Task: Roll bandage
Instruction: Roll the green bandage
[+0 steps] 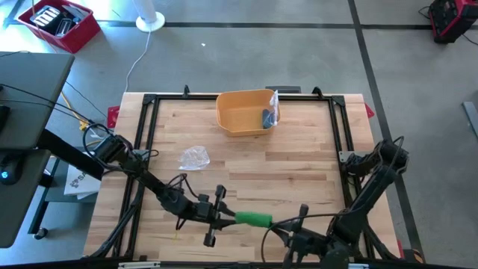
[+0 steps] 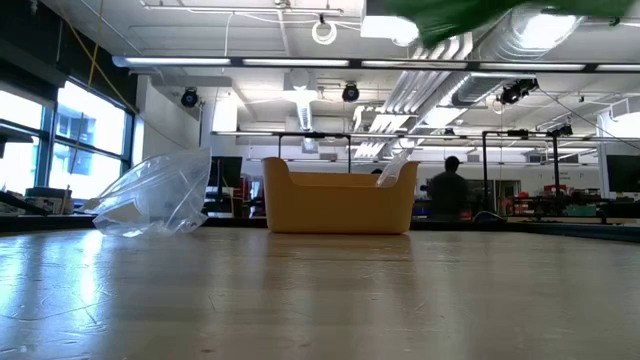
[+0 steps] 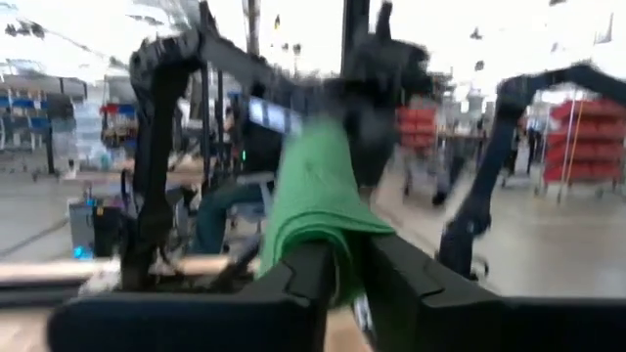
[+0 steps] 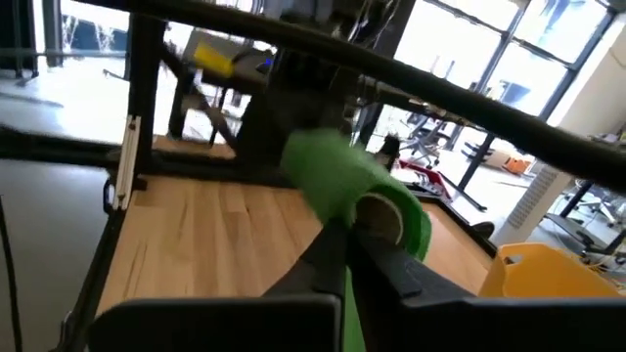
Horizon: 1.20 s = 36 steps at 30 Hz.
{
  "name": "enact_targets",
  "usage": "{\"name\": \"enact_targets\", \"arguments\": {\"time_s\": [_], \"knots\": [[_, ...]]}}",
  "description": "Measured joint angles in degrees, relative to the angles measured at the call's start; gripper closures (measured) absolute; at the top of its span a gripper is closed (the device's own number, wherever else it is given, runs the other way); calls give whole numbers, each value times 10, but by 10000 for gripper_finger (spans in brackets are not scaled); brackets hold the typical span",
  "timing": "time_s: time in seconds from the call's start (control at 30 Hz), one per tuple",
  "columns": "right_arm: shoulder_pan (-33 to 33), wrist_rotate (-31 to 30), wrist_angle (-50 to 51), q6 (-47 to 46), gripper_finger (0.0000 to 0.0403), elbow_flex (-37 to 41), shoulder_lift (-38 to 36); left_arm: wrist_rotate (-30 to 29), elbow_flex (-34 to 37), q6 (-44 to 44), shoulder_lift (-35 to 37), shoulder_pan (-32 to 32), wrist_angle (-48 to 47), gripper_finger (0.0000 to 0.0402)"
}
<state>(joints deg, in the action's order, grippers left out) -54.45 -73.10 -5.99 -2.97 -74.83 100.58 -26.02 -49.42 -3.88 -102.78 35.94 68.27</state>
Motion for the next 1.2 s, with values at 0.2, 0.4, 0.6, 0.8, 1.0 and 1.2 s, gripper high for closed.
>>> {"name": "enact_targets", "arguments": {"time_s": [0.2, 0.4, 0.6, 0.8, 1.0, 1.2], "knots": [[-31, 4, 122, -120, 403, 0, -49, -18, 0, 12, 22, 0, -116, 291], [-45, 13, 310, -339, 403, 0, -67, -42, 0, 8, 60, 1, -169, 274], [-19, 65, 452, -528, 403, 0, -45, -147, 0, 54, 67, -12, -274, 291], [18, 149, 431, -488, 397, 0, 0, -87, 1, 136, 66, -34, -382, 312], [44, 346, 287, -326, 339, 0, 57, 31, -2, 117, 66, -21, -453, 326], [51, 546, 144, -188, 275, 0, 122, 88, -69, 208, 66, 28, -696, 343]]}}
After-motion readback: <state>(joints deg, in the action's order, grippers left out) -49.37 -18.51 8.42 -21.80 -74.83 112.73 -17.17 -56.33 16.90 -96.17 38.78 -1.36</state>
